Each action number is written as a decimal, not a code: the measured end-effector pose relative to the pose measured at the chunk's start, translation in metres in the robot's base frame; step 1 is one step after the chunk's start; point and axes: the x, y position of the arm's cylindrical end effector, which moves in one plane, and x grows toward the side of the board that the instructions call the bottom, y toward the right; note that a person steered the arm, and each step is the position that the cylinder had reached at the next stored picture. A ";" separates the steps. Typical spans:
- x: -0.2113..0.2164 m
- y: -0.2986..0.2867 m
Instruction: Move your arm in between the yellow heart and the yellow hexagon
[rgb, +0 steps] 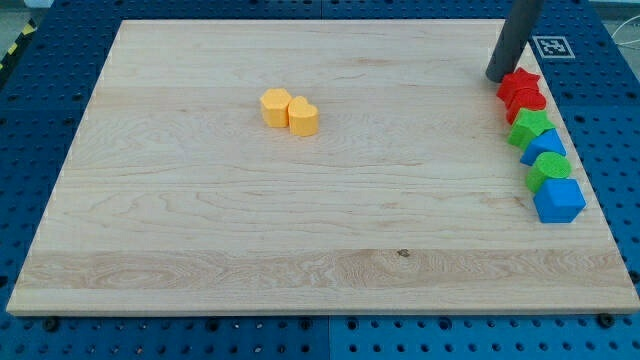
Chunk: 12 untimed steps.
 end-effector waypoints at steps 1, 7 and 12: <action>-0.019 -0.071; 0.055 -0.363; 0.086 -0.277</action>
